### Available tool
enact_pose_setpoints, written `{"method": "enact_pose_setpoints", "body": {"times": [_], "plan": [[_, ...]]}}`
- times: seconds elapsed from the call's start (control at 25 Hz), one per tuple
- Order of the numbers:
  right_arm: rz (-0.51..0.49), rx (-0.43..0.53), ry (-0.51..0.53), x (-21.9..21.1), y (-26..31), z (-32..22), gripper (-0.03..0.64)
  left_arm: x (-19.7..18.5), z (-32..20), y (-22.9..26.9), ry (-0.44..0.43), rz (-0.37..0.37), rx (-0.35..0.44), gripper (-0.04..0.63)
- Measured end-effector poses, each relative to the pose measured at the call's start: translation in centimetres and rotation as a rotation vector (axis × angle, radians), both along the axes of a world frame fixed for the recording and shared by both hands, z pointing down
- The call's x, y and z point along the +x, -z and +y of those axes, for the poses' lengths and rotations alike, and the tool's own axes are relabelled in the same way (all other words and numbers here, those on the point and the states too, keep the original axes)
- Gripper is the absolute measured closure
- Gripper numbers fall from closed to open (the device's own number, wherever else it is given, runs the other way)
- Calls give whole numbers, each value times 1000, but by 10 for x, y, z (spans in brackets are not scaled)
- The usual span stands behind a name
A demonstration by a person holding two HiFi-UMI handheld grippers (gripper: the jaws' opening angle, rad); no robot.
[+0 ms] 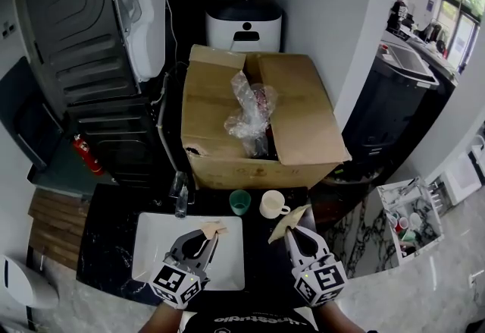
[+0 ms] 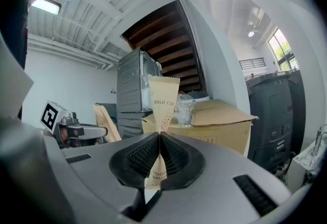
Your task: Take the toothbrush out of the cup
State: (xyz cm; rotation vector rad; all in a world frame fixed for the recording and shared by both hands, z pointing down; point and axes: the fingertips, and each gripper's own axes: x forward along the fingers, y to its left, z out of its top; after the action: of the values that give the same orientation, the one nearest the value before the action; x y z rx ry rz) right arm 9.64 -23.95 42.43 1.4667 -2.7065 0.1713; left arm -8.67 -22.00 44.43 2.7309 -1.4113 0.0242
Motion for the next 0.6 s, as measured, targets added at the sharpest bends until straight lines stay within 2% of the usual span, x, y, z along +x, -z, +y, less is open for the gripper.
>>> {"method": "enact_pose_setpoints", "body": {"times": [0.6], "plan": [[4, -3, -16, 5, 0, 3, 574, 7, -1, 1, -26, 13, -3, 560]]}}
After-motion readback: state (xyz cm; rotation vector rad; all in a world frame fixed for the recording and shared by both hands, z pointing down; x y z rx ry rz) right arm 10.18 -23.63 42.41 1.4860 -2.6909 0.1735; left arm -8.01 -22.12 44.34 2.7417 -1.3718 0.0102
